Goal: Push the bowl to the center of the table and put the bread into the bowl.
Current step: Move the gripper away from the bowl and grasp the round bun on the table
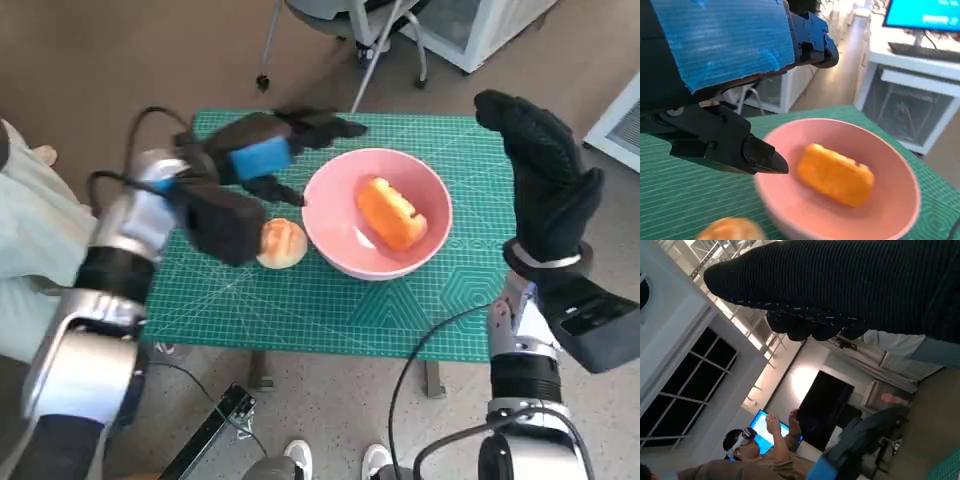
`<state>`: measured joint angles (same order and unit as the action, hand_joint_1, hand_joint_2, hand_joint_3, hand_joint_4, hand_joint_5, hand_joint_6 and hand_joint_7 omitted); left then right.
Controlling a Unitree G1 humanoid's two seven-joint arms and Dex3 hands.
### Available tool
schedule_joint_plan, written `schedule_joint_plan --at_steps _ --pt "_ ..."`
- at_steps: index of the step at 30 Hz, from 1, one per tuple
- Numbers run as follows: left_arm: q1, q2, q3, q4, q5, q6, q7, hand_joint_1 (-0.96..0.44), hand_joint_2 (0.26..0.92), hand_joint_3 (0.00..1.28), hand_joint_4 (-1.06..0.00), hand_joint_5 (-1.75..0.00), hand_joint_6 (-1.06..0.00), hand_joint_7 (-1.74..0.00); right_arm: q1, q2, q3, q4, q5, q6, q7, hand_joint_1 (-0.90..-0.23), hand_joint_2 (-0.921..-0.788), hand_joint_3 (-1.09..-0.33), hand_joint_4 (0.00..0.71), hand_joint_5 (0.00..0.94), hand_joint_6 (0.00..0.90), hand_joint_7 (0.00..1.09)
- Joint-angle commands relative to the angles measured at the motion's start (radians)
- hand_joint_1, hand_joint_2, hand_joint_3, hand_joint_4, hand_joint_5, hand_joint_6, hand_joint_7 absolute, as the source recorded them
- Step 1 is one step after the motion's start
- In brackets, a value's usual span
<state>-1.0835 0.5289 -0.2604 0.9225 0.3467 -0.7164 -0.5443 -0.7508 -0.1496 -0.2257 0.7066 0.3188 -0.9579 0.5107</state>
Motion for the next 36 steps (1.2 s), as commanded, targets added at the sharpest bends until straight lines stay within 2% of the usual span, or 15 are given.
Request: schedule_joint_plan --at_steps 1,9,18,30,36 --pt "0.079 0.056 0.026 -0.128 -0.036 0.044 -0.044 -0.14 0.791 0.00 -0.22 -0.01 -0.29 -0.12 0.020 0.000 0.008 0.001 -0.002 0.008 -0.002 -0.581 -0.921 -0.683 0.361 0.000 0.020 0.77" --pt "0.172 0.113 0.028 -0.230 0.002 0.147 -0.038 -0.14 0.778 0.00 -0.25 -0.01 -0.33 -0.09 0.012 -0.003 0.011 0.018 0.003 0.003 0.007 -0.580 -0.921 -0.681 0.362 0.001 0.021 0.77" --pt "0.225 0.099 0.015 -0.226 0.043 0.252 0.000 -0.20 0.788 0.00 -0.24 0.00 -0.33 -0.06 0.002 -0.003 0.011 0.036 0.020 0.007 0.029 -0.577 -0.921 -0.680 0.362 0.001 0.023 0.77" --pt "0.224 0.033 -0.040 -0.066 0.107 0.281 0.084 -0.25 0.799 0.01 -0.24 0.00 -0.35 -0.04 0.003 -0.005 0.012 0.036 0.045 0.014 0.062 -0.584 -0.921 -0.677 0.363 0.001 0.026 0.76" --pt "0.199 -0.008 -0.076 0.048 0.143 0.302 0.134 -0.26 0.802 0.01 -0.24 0.00 -0.36 -0.03 0.007 -0.008 0.010 0.026 0.045 0.017 0.065 -0.582 -0.921 -0.677 0.363 0.001 0.028 0.76"
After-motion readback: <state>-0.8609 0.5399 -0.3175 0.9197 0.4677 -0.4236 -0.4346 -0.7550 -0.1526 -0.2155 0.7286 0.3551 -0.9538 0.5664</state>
